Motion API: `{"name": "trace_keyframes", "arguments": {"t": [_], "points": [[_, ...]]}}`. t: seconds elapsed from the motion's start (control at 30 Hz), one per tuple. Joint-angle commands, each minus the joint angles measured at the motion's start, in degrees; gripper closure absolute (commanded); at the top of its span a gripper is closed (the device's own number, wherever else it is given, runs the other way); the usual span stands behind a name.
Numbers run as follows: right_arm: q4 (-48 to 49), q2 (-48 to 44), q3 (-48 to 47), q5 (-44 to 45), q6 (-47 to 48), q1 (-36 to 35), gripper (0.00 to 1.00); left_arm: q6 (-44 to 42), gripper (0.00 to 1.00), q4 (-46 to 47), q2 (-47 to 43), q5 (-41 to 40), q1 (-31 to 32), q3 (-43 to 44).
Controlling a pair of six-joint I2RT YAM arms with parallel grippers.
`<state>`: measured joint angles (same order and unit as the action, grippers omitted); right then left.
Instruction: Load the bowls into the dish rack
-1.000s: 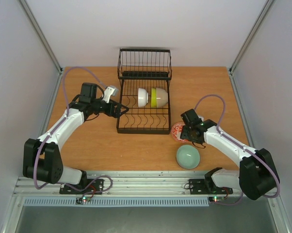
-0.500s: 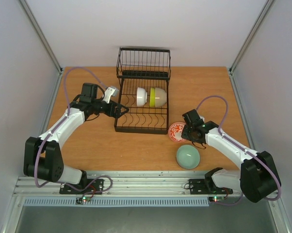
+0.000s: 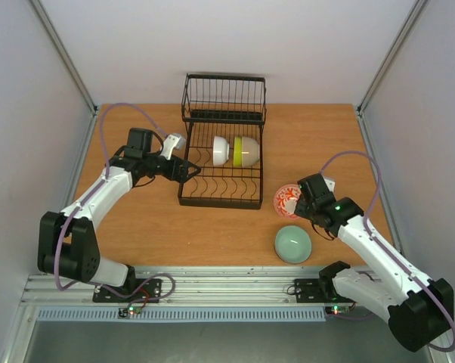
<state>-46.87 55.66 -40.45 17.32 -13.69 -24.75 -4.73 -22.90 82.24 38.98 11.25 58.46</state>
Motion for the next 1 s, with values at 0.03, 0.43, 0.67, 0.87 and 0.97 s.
{"name": "trace_keyframes", "arguments": {"t": [0.03, 0.43, 0.67, 0.87, 0.97], "points": [[3.0, -0.3, -5.9, 1.9, 2.2, -3.3, 0.99, -1.2, 0.04, -0.4, 1.0, 1.9, 0.3, 2.0], [10.4, 18.3, -23.6, 12.6, 6.6, -21.3, 0.99, -2.7, 0.04, -2.3, 0.7, 3.8, 1.0, 2.5], [14.1, 27.2, -29.7, 9.4, 9.3, -22.0, 0.99, -2.6, 0.03, -2.5, -0.4, 4.4, 1.0, 2.5], [16.9, 32.7, -33.2, 6.7, 10.3, -22.0, 0.99, -2.6, 0.04, -2.6, -0.8, 4.7, 1.1, 2.4], [17.4, 34.6, -35.7, 6.1, 11.1, -22.2, 0.99, -2.6, 0.04, -2.6, -0.8, 4.7, 1.1, 2.4]]}}
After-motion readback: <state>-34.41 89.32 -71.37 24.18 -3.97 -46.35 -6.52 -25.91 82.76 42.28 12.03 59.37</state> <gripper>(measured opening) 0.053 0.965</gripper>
